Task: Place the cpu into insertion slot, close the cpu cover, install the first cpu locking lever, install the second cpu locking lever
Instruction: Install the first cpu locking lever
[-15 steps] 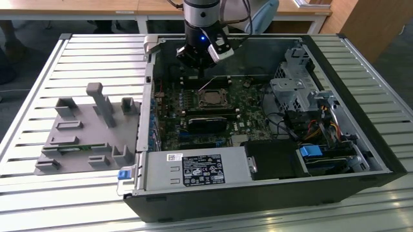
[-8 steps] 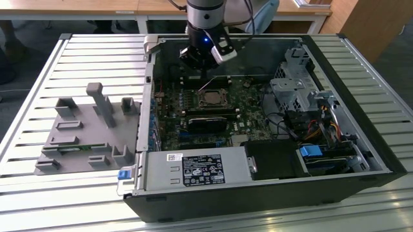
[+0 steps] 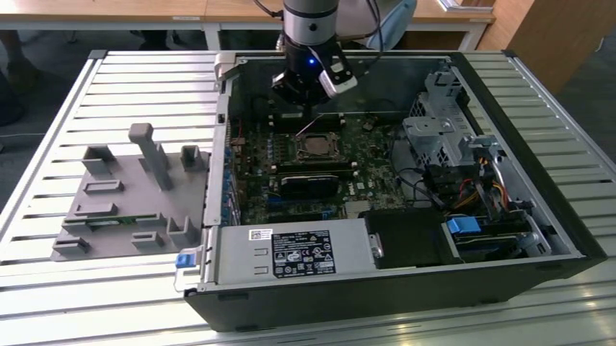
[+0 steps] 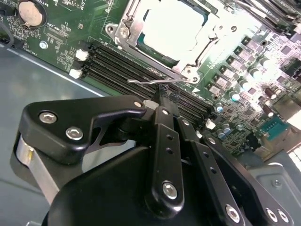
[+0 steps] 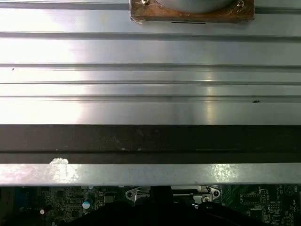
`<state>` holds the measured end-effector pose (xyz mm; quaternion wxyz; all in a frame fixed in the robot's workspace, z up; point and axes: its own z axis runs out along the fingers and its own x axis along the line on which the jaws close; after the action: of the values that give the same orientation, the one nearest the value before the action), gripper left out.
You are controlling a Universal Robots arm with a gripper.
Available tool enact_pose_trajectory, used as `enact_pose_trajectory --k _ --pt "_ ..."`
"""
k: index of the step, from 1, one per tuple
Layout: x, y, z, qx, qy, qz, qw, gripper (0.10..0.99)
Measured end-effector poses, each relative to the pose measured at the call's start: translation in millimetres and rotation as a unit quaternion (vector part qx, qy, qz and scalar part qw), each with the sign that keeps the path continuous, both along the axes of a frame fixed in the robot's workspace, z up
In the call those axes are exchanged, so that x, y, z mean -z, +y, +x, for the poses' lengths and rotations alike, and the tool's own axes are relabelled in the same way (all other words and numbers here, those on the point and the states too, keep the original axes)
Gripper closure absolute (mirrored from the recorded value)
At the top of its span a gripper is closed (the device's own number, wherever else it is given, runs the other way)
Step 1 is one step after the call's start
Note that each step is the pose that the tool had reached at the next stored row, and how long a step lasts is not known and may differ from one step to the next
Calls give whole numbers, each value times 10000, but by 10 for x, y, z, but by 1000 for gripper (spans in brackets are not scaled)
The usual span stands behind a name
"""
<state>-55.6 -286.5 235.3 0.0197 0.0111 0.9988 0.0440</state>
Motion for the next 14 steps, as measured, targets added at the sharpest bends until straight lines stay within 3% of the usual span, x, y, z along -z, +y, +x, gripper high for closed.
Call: enact_pose_trajectory --k 7,14 --pt "25 0 55 0 0 0 10000 980" --pt "71 5 173 1 3 0 10000 980"
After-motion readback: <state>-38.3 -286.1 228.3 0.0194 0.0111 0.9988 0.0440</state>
